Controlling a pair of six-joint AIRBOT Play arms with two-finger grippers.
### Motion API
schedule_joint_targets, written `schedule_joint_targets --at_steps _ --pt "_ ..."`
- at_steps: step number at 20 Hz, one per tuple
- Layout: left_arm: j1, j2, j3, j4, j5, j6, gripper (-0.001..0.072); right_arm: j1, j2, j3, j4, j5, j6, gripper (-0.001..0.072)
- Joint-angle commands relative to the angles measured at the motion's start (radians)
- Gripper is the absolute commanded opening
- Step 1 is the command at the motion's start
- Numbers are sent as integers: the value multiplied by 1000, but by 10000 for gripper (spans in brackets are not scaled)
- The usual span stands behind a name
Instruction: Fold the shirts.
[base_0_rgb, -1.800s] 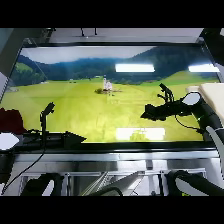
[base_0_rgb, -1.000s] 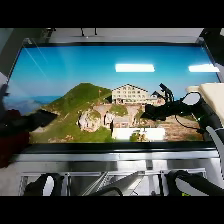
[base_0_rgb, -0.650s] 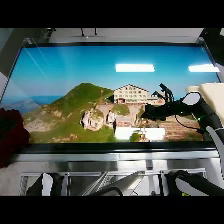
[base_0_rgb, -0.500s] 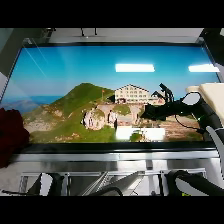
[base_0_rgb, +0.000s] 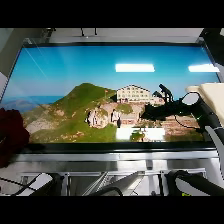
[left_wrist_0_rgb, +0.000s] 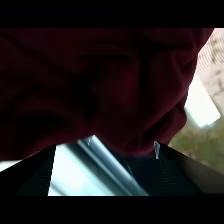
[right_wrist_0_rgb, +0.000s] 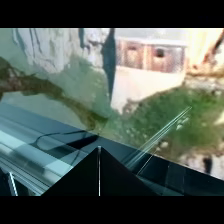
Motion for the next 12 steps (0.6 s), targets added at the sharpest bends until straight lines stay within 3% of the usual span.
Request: schedule_joint_targets --at_steps 1,2,3,4,5,8,12 --pt "-54 -106 -3 -41 115 49 689 1 -5 0 0 2 0 19" --pt "-68 -122 -3 -42 124 49 639 1 -5 0 1 2 0 19" --pt "-80 -130 -1 -42 123 49 441 1 -5 0 1 2 0 19" --pt "-98 -129 -2 -43 116 49 165 1 -5 0 0 2 0 19" --pt "-119 -119 -2 -43 106 50 14 1 -5 0 0 2 0 19" --pt "-230 -44 -2 -128 99 52 14 1 -5 0 0 2 0 19" --pt "-505 98 -2 -530 53 187 13 1 -6 0 11 -16 0 19"
